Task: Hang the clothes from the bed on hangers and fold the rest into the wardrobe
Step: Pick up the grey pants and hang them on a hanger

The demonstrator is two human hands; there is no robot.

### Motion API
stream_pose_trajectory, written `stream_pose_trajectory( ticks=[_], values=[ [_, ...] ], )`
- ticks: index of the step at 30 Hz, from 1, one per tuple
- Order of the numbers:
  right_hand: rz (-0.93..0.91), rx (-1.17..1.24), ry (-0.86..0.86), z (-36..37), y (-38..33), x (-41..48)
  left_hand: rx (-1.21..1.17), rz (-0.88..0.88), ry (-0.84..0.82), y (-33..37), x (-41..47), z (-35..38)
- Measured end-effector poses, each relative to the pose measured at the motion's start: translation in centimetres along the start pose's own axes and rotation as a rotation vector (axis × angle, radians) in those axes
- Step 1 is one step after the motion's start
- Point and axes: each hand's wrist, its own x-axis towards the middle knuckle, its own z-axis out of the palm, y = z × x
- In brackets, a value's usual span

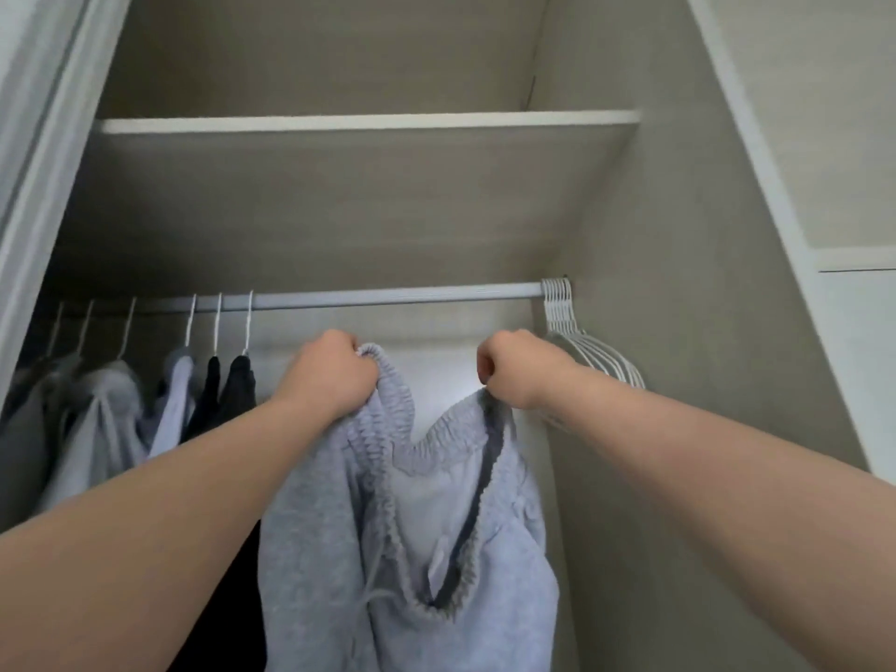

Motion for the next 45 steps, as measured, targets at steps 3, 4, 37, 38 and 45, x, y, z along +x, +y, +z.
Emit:
stream_pose_trajectory(
  ticks=[3, 4, 37, 38, 45],
  values=[
    [0.056, -0.342, 0.161, -0.9, 2.6, 1.1, 0.033, 0.041, -0.019, 1.9, 1.4, 0.8],
    [0.092, -0.448, 0.194, -1.0, 3.6, 1.4, 0.053, 0.053, -0.029, 2.4, 1.6, 1.0],
    [0.371, 1.143, 0.559, 4.7, 2.0, -9.0, -0.071, -0.024, -0.126, -0.4, -7.5, -0.9],
    [0.376, 1.276, 0.552, 5.4, 1.5, -10.8, -0.092, -0.038, -0.131, -0.7, -8.6, -0.8],
    [0.369, 1.806, 0.39, 8.6, -1.5, -22.6, -0.146, -0.173, -0.135, -3.5, -16.6, -1.9]
  ],
)
